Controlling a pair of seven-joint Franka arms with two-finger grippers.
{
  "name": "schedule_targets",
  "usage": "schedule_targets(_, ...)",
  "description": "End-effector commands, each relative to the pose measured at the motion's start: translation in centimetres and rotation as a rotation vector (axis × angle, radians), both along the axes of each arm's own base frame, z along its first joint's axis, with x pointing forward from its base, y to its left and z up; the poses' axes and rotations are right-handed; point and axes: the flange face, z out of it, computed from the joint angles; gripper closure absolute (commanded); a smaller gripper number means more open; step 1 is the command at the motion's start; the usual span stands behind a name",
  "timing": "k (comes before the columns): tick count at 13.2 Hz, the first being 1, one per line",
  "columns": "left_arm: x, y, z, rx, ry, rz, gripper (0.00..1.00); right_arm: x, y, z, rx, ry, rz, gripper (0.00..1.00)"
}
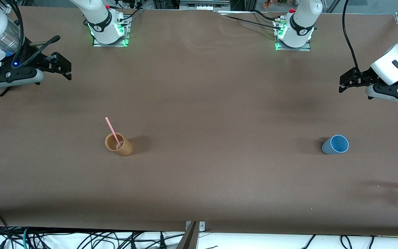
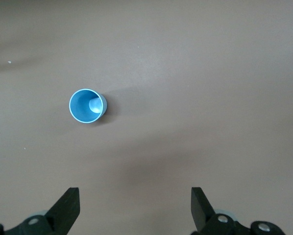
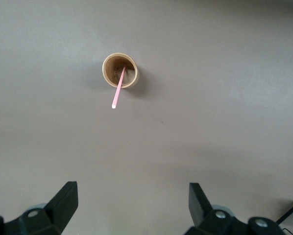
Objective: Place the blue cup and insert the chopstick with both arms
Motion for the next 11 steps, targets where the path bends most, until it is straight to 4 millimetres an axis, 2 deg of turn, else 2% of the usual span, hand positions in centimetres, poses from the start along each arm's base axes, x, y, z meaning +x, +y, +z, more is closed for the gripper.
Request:
schedule_targets(1,-0.06,0.04,0.64,0.025,0.003,0.003,0.00,0.00,-0.07,0.29,-0.021,0.001,0.006,0.00)
schedule_targets(11,-0.06,0.04,0.64,0.025,0.003,-0.001,0.00,0.14,0.25,0.47,-0.024,-0.010,0.017,0.00)
